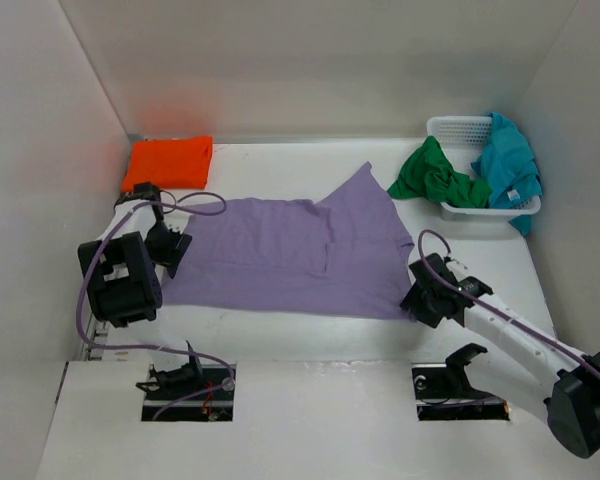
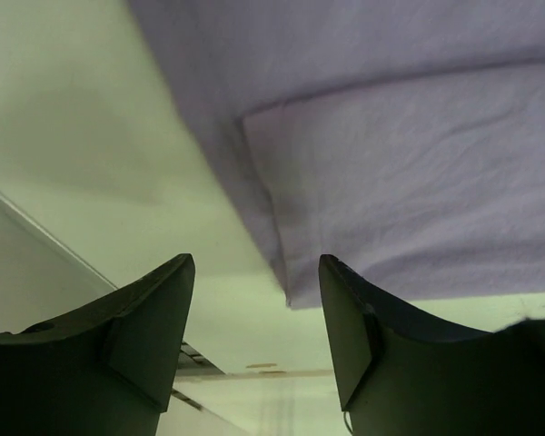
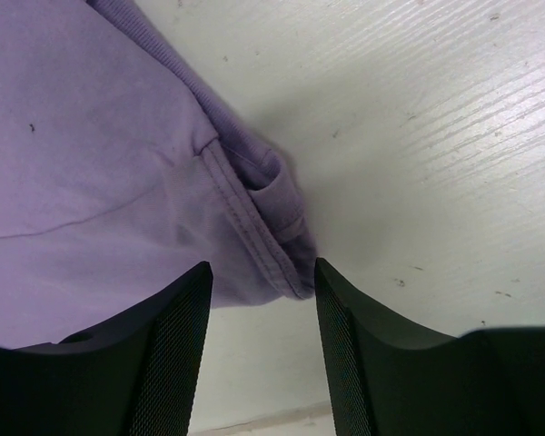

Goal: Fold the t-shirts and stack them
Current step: Fold the flattened tshirt in 1/3 of the way

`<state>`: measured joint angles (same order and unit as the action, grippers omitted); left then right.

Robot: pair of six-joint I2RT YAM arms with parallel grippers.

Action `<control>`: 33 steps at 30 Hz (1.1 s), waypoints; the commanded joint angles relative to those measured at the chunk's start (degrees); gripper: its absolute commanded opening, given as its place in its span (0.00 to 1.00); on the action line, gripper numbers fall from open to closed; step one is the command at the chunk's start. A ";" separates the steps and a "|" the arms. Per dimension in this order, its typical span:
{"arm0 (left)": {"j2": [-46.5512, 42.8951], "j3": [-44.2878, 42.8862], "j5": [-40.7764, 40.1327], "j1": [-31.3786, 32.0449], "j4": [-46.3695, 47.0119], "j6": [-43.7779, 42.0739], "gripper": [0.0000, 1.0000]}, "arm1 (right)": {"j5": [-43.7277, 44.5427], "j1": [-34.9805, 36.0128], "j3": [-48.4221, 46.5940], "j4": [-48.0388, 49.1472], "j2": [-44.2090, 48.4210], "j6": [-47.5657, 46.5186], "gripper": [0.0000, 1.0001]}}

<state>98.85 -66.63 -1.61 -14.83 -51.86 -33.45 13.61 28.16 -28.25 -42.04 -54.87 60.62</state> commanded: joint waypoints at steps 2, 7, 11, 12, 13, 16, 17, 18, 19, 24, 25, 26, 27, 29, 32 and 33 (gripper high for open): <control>3.97 -3.07 -4.36 3.62 -2.11 -2.23 0.52 | -0.77 -0.08 -0.14 1.96 -0.32 -0.42 0.52; 7.41 -2.45 -7.53 6.52 -1.50 -2.58 0.37 | -1.74 -0.43 -0.75 2.05 -1.55 -1.90 0.41; 8.38 -0.79 -6.57 7.14 -1.32 -2.41 0.13 | -3.06 -1.31 -0.58 3.10 -1.64 -2.35 0.12; 7.94 -0.09 -5.96 7.14 -1.32 -2.41 0.06 | -3.06 -1.49 -0.40 3.19 -1.21 -2.26 0.07; 6.90 0.70 -5.17 7.14 -1.32 -2.49 0.02 | -3.23 -1.40 -0.23 3.19 -0.94 -2.00 0.04; 1.98 2.99 -3.23 6.35 -2.10 -3.81 0.00 | -4.46 -0.70 0.12 2.41 -0.68 -0.42 0.00; 0.05 3.87 -3.23 5.91 -2.54 -4.34 0.00 | -4.81 0.35 0.13 1.53 -0.76 0.45 0.00; -1.71 4.66 -3.49 5.56 -3.07 -5.04 0.00 | -4.64 2.01 -0.22 0.48 -0.68 1.59 0.00; -2.95 5.19 -3.75 5.38 -3.60 -5.48 0.00 | -4.55 3.51 -0.57 -1.44 -0.33 2.65 0.00; -9.90 6.95 -3.93 6.51 -8.16 -6.63 0.00 | -3.15 7.91 -2.33 -12.87 5.90 7.13 0.00; -10.34 7.39 -4.28 7.57 -9.39 -6.54 0.00 | -3.06 8.00 -2.94 -15.85 7.13 7.84 0.00; -10.78 8.18 -4.98 8.01 -10.10 -6.71 0.00 | -2.54 8.09 -3.56 -18.31 8.19 7.93 0.00; -11.22 9.23 -6.20 8.10 -10.28 -6.97 0.00 | -2.44 9.05 -4.18 -19.56 9.16 8.54 0.00; -12.01 10.90 -8.23 7.84 -10.63 -8.20 0.01 | -2.62 10.98 -5.49 -22.20 9.61 10.12 0.00; -13.50 13.10 -9.29 7.23 -11.16 -9.43 0.02 | -2.97 13.79 -6.81 -24.48 8.38 12.15 0.00; -13.85 13.80 -9.90 7.05 -11.25 -9.87 0.03 | -3.23 15.02 -7.43 -25.36 7.77 12.50 0.00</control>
<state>87.83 -54.59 -8.64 -7.09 -60.27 -40.64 10.09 40.62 -32.56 -60.90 -46.11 69.71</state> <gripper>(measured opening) 0.029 0.009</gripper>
